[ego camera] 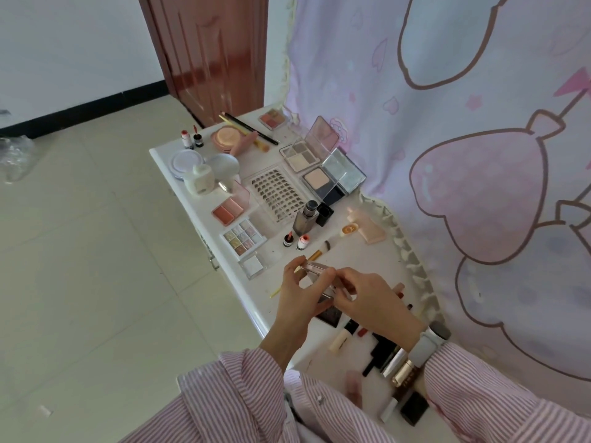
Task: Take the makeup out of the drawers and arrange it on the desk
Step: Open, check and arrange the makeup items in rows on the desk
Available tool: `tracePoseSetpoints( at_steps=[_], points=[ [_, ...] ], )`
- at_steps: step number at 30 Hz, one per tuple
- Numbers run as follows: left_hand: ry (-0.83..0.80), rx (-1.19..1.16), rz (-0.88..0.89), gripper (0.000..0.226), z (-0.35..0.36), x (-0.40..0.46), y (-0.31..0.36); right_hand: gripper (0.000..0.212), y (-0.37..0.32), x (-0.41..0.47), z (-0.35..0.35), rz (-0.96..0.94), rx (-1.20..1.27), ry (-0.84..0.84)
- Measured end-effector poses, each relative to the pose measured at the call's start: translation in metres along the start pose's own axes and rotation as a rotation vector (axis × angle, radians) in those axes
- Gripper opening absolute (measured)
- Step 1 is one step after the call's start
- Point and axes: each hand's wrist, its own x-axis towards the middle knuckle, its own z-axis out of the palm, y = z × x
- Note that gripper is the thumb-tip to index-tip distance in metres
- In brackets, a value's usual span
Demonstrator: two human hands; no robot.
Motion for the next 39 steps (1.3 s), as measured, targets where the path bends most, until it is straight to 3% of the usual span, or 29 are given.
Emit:
tracePoseSetpoints(
  at_steps=[8, 14, 17, 21, 24, 26, 28, 31, 34, 37, 39],
  points=[
    [-0.020, 0.097, -0.056, 0.063, 0.007, 0.009, -0.006, 0.026, 0.011, -0.004, 0.002, 0.017, -0.143, 0.029],
    [-0.154, 0.034, -0.176, 0.048, 0.001, 0.012, -0.009, 0.007, 0.035, 0.000, -0.014, 0.030, 0.055, -0.011],
    [-0.230, -0.108, -0.288, 0.032, 0.005, 0.016, -0.010, 0.011, 0.046, 0.003, -0.018, 0.081, 0.096, 0.049],
    [-0.122, -0.281, -0.383, 0.039, 0.017, 0.028, -0.018, 0.021, 0.061, 0.007, -0.018, 0.220, 0.139, 0.136],
    [-0.036, -0.286, -0.384, 0.034, 0.022, 0.037, -0.019, 0.024, 0.074, 0.005, -0.022, 0.301, 0.199, 0.183],
    [0.011, -0.214, -0.377, 0.029, 0.028, 0.043, -0.019, 0.024, 0.073, 0.001, -0.024, 0.229, 0.106, 0.224],
    [0.042, -0.181, -0.389, 0.025, 0.037, 0.049, -0.018, 0.029, 0.063, -0.002, -0.026, 0.030, -0.121, 0.322],
    [0.045, -0.279, -0.405, 0.035, 0.046, 0.056, -0.019, 0.032, 0.053, -0.004, -0.025, -0.201, -0.386, 0.451],
    [0.000, -0.318, -0.380, 0.040, 0.048, 0.060, -0.023, 0.034, 0.054, 0.001, -0.028, -0.179, -0.394, 0.510],
    [-0.044, -0.350, -0.383, 0.040, 0.043, 0.062, -0.025, 0.035, 0.057, 0.000, -0.025, -0.186, -0.384, 0.460],
    [-0.048, -0.333, -0.341, 0.036, 0.041, 0.060, -0.026, 0.032, 0.057, 0.000, -0.024, -0.091, -0.260, 0.426]
  ],
)
